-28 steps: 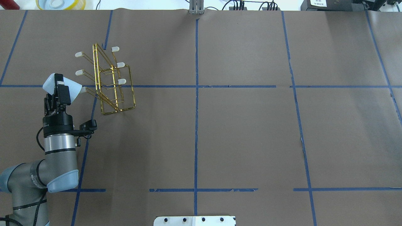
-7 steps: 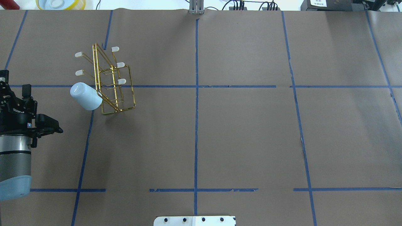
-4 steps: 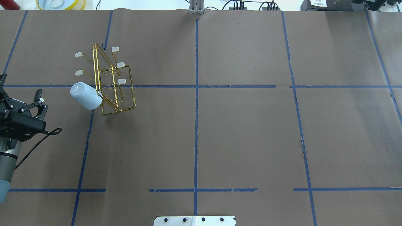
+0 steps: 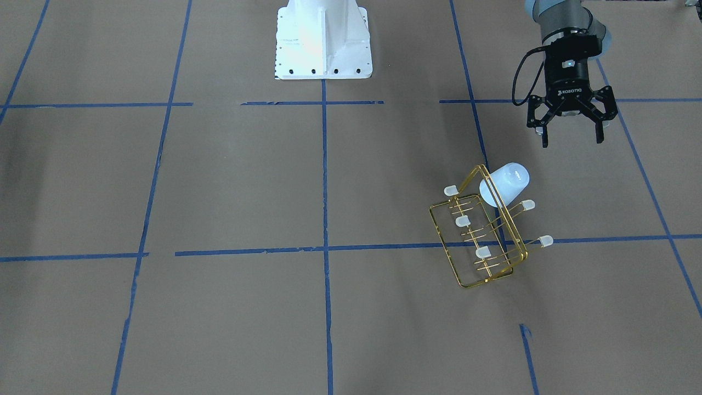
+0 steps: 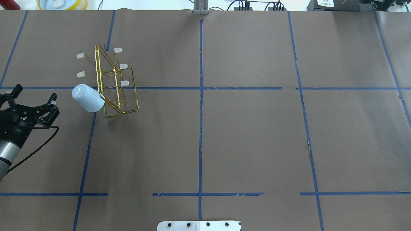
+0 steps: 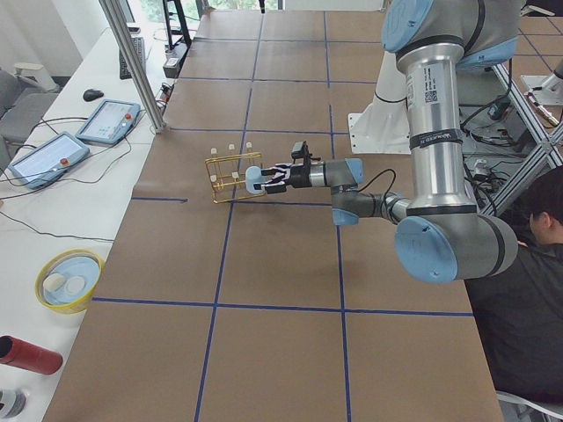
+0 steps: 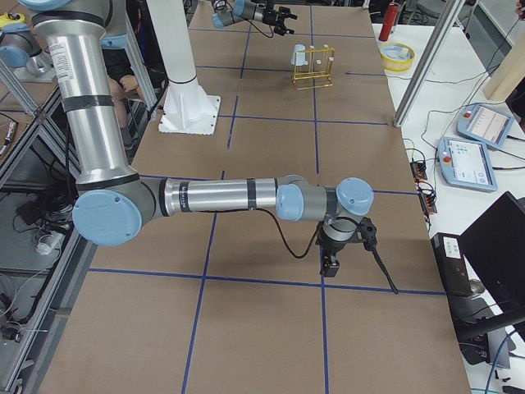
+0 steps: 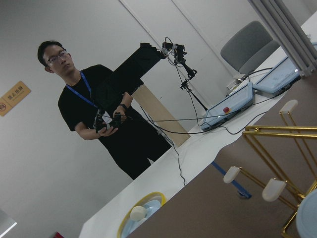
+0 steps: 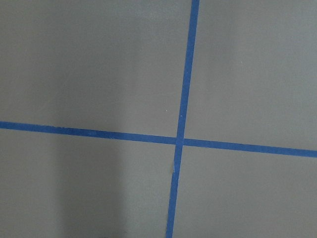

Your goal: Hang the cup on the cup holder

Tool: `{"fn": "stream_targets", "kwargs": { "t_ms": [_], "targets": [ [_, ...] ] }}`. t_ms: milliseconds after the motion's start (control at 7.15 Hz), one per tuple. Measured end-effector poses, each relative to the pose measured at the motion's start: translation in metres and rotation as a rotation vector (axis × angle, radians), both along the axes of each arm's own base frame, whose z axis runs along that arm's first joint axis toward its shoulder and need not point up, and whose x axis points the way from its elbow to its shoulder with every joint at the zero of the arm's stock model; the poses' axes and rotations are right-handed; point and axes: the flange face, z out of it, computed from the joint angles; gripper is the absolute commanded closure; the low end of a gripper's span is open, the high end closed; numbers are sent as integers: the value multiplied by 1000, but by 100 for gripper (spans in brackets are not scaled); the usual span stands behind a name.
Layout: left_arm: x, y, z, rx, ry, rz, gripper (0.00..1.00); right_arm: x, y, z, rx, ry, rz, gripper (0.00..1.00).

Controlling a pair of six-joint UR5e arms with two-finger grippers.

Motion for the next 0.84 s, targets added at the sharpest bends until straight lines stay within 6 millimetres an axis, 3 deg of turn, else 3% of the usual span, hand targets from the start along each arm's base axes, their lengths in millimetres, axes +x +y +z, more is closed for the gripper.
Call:
{"fn": "stream_targets", "kwargs": {
  "t_ms": [419, 839],
  "targets": [
    [-15, 5, 7, -140, 478, 68, 0, 0, 0, 0, 0, 0, 0, 0],
    [-41, -9, 23, -273, 634, 126, 0, 0, 0, 0, 0, 0, 0, 0]
  ]
}}
